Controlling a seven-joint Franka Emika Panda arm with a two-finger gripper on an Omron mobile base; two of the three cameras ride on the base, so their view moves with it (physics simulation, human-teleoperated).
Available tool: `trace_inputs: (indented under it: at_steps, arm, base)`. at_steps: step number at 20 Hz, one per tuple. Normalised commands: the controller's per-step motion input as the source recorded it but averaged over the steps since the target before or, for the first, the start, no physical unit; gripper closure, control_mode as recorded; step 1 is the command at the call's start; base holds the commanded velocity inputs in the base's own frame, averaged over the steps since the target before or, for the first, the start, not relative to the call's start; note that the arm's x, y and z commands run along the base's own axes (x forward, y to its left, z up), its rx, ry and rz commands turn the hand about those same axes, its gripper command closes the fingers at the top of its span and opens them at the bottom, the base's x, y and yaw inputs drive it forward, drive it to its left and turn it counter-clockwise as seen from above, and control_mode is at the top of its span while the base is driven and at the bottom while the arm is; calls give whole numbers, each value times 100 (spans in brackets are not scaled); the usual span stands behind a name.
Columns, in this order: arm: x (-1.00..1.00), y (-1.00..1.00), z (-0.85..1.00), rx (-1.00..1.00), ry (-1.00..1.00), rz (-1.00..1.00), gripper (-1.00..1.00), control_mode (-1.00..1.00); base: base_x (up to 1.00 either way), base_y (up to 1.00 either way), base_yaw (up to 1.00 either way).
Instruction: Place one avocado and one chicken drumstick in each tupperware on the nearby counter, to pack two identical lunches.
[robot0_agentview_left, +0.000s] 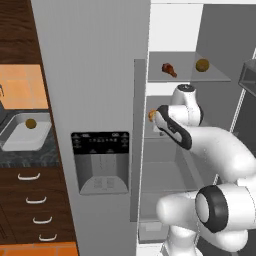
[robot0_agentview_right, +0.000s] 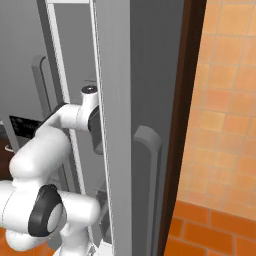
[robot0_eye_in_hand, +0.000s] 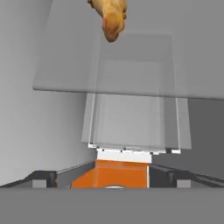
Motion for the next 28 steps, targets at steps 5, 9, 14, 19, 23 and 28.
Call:
trace_inputs:
  at_steps: [5, 9, 14, 19, 23, 28]
  arm:
    - [97, -4, -3, 0, 0, 3, -100, -100]
    - [90, 0, -18, 0, 0, 0, -100, -100]
    - [73, -20, -30, 0, 0, 0, -100, -100]
    - [54, -35, -43, 0, 0, 0, -100, -100]
    - [84, -15, -20, 0, 2, 2, -100, -100]
    - [77, -1, -21, 0, 7, 2, -100, -100]
  base:
    - [0, 0, 0]
    - [0, 0, 0]
    - [0, 0, 0]
    - [0, 0, 0]
    - [0, 0, 0]
    - [0, 0, 0]
